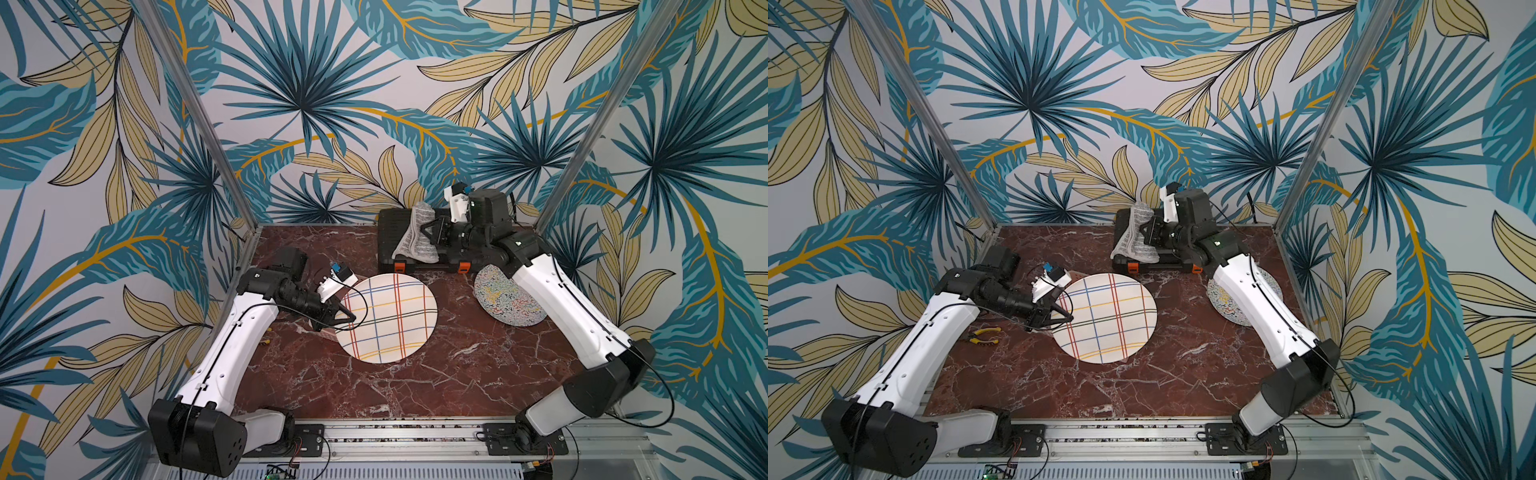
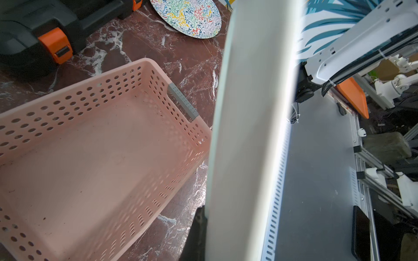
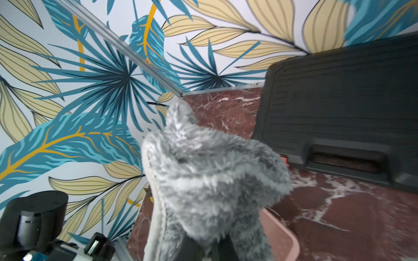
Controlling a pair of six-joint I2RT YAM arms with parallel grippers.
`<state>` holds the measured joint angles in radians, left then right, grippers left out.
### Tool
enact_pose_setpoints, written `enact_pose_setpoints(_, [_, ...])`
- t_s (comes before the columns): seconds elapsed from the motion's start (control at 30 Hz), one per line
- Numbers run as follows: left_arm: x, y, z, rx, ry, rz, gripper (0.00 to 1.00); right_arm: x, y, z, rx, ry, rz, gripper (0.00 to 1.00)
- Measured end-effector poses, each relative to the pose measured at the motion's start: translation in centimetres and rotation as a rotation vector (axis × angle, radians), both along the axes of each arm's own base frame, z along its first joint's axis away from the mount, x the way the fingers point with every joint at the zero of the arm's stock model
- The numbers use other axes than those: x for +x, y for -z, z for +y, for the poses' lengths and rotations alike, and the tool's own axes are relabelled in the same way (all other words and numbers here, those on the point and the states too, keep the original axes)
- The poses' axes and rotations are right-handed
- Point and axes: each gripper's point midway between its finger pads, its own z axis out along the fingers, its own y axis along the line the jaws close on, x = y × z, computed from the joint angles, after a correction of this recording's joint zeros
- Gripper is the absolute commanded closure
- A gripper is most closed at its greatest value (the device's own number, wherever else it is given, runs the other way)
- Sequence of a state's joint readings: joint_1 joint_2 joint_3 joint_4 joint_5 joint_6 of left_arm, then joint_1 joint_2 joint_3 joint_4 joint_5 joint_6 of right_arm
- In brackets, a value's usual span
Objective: Wipe the wet plate dry
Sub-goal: Wipe the plate with towel.
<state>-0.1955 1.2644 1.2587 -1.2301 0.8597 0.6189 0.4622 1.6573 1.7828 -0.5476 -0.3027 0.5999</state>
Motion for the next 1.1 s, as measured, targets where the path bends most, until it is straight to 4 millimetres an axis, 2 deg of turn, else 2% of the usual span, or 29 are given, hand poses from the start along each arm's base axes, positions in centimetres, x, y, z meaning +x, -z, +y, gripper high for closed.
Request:
enact_pose_setpoints(0.1, [-0.3,-0.1,-0.7,0.022,0.039,-0.03,1.0,0.8,2.2,3.7,0.026,-0.09,0.105,1.0])
enact_pose_setpoints(0.17, [-0.4,-0.3,-1.0,0.034,0.058,-0.052,1.0,0.4,3.3,6.3,0.042,-0.163,0.161,1.0])
enact_pose_setpoints(0.3, [-0.2,-0.5,-1.5,0.053,0.083,-0.084,1.0,-2.4,4.5,10.4,0.071,-0.317,0.261,1.0])
enact_pose_setpoints(0.43, [0.2,-0.4,-1.7,0.079,0.097,-0.108,1.0,-6.0,4.0,12.8,0.097,-0.459,0.325,1.0])
enact_pose_setpoints(0.57, [0.8,-0.1,-1.7,0.1,0.101,-0.121,1.0,-8.5,3.7,13.6,0.106,-0.558,0.36,1.0])
enact_pose_setpoints(0.9, [1.6,-0.5,-1.8,0.114,0.093,-0.159,1.0,-11.3,5.7,12.3,0.086,-0.627,0.441,1.0])
enact_pose_setpoints(1.1, [1.6,-0.5,-1.9,0.123,0.098,-0.172,1.0,-11.5,5.1,10.4,0.108,-0.606,0.419,1.0])
